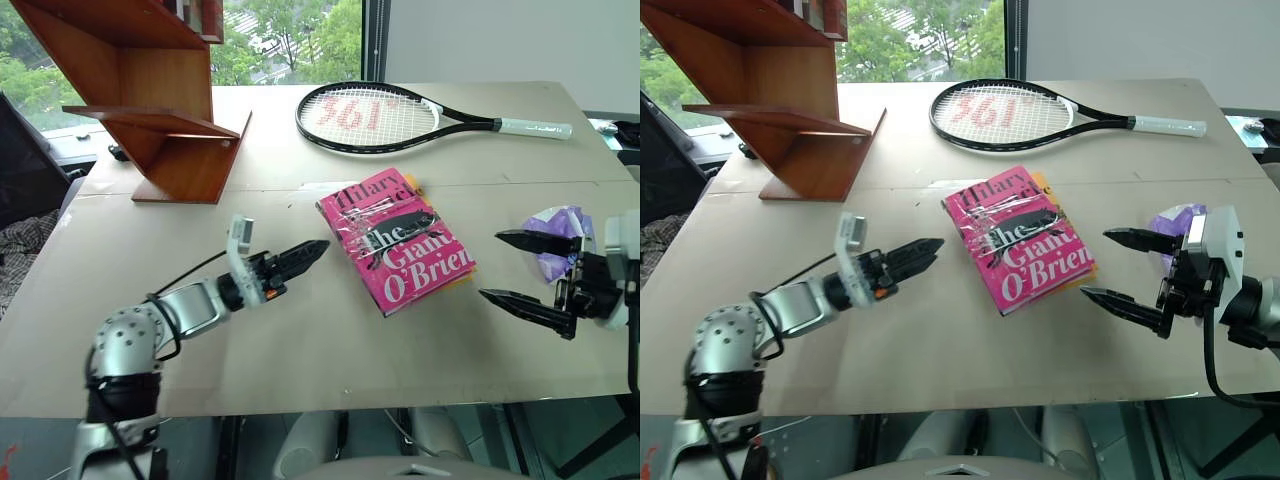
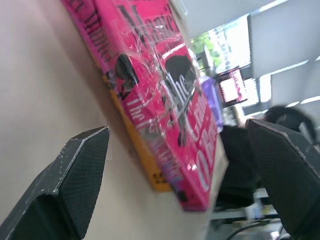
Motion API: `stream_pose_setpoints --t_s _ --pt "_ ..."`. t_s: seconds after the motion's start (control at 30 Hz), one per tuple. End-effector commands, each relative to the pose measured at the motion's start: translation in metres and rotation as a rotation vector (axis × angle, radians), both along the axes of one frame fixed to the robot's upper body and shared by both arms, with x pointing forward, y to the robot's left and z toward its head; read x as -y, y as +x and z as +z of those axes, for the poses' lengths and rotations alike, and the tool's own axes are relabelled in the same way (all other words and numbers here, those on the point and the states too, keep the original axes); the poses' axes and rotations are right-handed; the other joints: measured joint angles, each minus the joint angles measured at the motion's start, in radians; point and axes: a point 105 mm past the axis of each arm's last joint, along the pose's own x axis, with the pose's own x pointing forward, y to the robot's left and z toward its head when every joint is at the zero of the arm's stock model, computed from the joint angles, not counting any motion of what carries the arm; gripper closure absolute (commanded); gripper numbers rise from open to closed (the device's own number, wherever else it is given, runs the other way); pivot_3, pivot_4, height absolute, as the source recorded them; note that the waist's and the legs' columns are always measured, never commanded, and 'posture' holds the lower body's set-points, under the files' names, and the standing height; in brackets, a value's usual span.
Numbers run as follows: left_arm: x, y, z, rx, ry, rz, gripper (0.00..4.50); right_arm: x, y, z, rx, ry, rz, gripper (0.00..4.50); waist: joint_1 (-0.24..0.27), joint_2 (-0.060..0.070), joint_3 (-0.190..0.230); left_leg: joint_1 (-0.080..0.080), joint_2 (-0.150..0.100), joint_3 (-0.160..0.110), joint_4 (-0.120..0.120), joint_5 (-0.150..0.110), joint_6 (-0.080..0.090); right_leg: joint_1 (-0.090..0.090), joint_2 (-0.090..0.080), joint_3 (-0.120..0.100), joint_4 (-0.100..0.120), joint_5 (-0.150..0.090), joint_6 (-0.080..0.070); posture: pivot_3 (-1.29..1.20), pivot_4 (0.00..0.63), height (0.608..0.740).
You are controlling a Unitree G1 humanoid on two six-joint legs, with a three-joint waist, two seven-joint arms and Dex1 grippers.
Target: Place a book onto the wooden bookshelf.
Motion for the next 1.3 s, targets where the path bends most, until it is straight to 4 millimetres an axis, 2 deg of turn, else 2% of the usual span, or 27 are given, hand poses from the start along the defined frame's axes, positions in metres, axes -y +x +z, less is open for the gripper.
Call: stream_pose_setpoints --t_s 0.03,0.1,0.3,0.57,0.7,0.8,0.83,0.87,0.9,0.97,1.07,1.2,1.3 --pt "0.007 0.009 0.004 -0.070 -0.078 0.006 0.00 -0.003 -0.009 0.017 0.106 -0.002 -0.006 0.04 -0.001 0.000 0.000 0.000 0.000 0.000 0.000 0.000 0.000 0.000 0.000 0.000 0.000 0.000 0.000 0.00 0.150 0.740" --pt "0.014 0.016 -0.005 -0.129 -0.082 0.011 0.00 -0.003 -0.012 0.016 0.102 -0.004 -0.006 0.04 -0.001 0.000 -0.001 0.000 0.000 0.001 0.000 0.000 0.000 0.000 0.000 0.001 0.000 0.000 0.000 0.00 0.150 0.740" --pt "0.040 0.032 -0.012 -0.213 -0.169 -0.010 0.00 -0.001 -0.022 0.017 0.146 -0.022 -0.026 0.04 0.004 -0.002 -0.002 -0.001 -0.001 0.000 0.003 0.000 0.000 0.001 0.002 0.000 0.000 0.000 0.000 0.00 0.150 0.740" --pt "0.054 0.047 -0.021 -0.242 -0.175 -0.036 0.00 0.004 -0.025 0.015 0.144 -0.044 -0.046 0.04 0.003 -0.003 -0.002 0.001 -0.001 0.000 0.004 0.000 0.000 0.003 0.003 -0.001 0.000 0.000 0.000 0.00 0.150 0.740" --pt "0.055 0.048 -0.027 -0.256 -0.186 -0.043 1.03 0.004 -0.026 0.015 0.147 -0.053 -0.054 0.00 0.005 -0.003 -0.002 0.001 -0.002 -0.001 0.004 0.000 0.000 0.004 0.002 -0.002 0.000 0.000 0.000 0.00 0.150 0.740" --pt "0.053 0.050 -0.030 -0.264 -0.201 -0.038 2.52 0.006 -0.026 0.015 0.145 -0.062 -0.066 0.00 0.005 -0.002 -0.003 0.002 -0.002 -0.002 0.005 0.000 0.000 0.005 0.002 -0.003 0.000 0.000 0.000 0.00 0.150 0.740" --pt "0.053 0.049 -0.031 -0.264 -0.203 -0.040 2.57 0.007 -0.026 0.014 0.144 -0.064 -0.068 0.00 0.005 -0.002 -0.003 0.002 -0.002 -0.002 0.005 0.000 0.000 0.005 0.002 -0.003 0.000 0.000 0.000 0.00 0.150 0.740" --pt "0.051 0.048 -0.030 -0.258 -0.211 -0.044 3.14 0.007 -0.026 0.014 0.143 -0.065 -0.070 0.00 0.005 -0.002 -0.003 0.002 -0.002 -0.002 0.005 0.000 0.000 0.005 0.002 -0.003 0.000 0.000 0.000 0.00 0.150 0.740" --pt "0.050 0.047 -0.029 -0.251 -0.217 -0.048 3.28 0.007 -0.026 0.014 0.143 -0.065 -0.070 0.00 0.005 -0.002 -0.003 0.002 -0.002 -0.002 0.005 0.000 0.000 0.006 0.002 -0.003 0.000 0.000 0.000 0.00 0.150 0.740" --pt "0.045 0.046 -0.027 -0.242 -0.220 -0.042 4.02 0.008 -0.025 0.014 0.141 -0.067 -0.071 0.00 0.004 -0.002 -0.003 0.002 -0.002 -0.003 0.005 0.000 0.000 0.006 0.002 -0.003 0.000 0.000 0.000 0.00 0.150 0.740" --pt "0.031 0.045 -0.024 -0.216 -0.216 -0.013 4.03 0.008 -0.022 0.013 0.141 -0.067 -0.068 0.00 -0.001 -0.002 -0.003 0.002 -0.002 -0.003 0.005 0.000 0.000 0.006 0.002 -0.003 0.000 0.000 0.000 0.00 0.150 0.740" --pt "0.008 0.037 0.008 -0.076 -0.240 -0.003 4.04 0.006 -0.015 0.014 0.155 -0.052 -0.047 0.00 -0.011 -0.002 -0.003 0.003 0.000 -0.002 0.004 0.000 0.000 0.005 0.001 -0.001 0.000 0.000 0.000 0.00 0.150 0.740" --pt "-0.005 0.032 0.036 0.064 -0.182 0.023 4.04 0.003 -0.009 0.016 0.168 -0.034 -0.031 0.00 -0.002 -0.003 -0.002 0.002 0.000 -0.003 0.005 0.000 0.000 0.005 0.001 -0.002 0.000 0.000 0.000 0.00 0.150 0.740"
